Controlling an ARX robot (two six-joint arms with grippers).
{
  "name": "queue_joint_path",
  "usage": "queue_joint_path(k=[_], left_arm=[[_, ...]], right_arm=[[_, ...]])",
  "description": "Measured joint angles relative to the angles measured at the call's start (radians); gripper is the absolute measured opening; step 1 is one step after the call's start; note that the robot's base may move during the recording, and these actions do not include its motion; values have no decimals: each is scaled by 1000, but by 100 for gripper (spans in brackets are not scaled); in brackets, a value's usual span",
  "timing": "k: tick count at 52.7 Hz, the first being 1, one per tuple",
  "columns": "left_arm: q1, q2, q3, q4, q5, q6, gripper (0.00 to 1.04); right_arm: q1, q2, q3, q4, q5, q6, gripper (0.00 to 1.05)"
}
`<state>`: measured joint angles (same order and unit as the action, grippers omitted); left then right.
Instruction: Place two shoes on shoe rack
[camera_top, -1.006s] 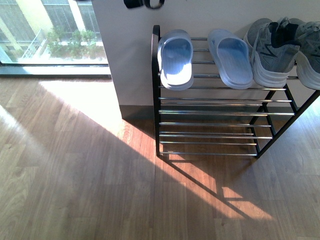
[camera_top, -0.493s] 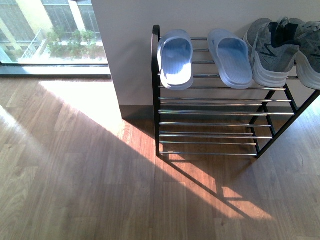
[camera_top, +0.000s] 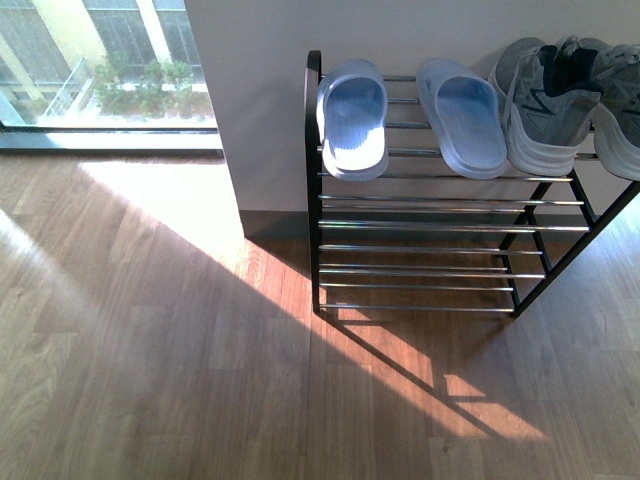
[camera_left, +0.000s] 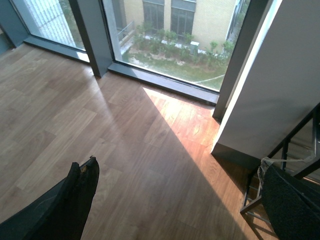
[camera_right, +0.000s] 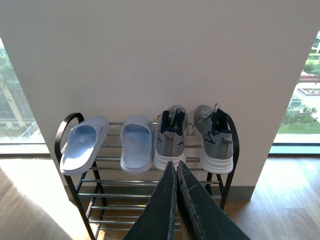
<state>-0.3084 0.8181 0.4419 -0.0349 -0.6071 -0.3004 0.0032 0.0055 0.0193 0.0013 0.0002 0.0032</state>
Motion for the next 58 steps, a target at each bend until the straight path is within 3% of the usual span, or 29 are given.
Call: queue_joint_path(k=[5,6,11,13,20,30,58], left_arm=[[20,-164,-31,-31,13,21,95],[46,-200,-59,55,120,61,90],[115,-269,-172,297,377,193,72],[133,-289,-206,326,435,233,63],[185,-354,-281,330,486,278,32],[297,-423,-327,315,596,284,1],[305,-601,-414,239,607,290,1]], right_arm=[[0,0,0,0,0,0,1],[0,0,0,0,0,0,1],[0,0,0,0,0,0,1],[0,0,0,0,0,0,1],[0,0,0,0,0,0,1],[0,0,0,0,2,0,1],[0,0,0,0,0,0,1]])
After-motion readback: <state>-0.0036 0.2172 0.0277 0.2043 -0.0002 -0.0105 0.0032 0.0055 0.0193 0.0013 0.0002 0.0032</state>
